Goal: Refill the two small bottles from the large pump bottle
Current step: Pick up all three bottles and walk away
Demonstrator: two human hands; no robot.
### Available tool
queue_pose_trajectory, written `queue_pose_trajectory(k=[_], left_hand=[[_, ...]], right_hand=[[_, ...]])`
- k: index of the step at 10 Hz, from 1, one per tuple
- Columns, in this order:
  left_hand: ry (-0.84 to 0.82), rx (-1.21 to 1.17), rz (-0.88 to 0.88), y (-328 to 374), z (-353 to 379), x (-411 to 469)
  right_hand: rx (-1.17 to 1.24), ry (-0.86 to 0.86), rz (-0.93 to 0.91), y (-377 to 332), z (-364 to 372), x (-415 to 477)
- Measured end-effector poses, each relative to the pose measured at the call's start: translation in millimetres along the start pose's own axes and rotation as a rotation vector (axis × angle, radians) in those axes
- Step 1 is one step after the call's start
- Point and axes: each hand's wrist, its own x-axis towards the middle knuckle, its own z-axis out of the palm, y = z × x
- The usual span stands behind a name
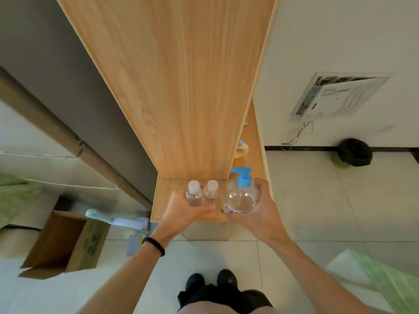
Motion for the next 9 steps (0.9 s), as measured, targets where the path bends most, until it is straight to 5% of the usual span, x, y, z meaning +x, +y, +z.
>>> queue_pose_trajectory(k=[6,9], left_hand=[[0.005,0.176,-0.091,-31.0,-7.5,38.3],[0.008,0.210,0.098,-19.5,-21.7,31.5]], right_hand=[[-0.231,0.043,-0.032,15.9,4.4,28.5],[-0.247,-0.027,-0.038,7.2,-14.2,25.1]])
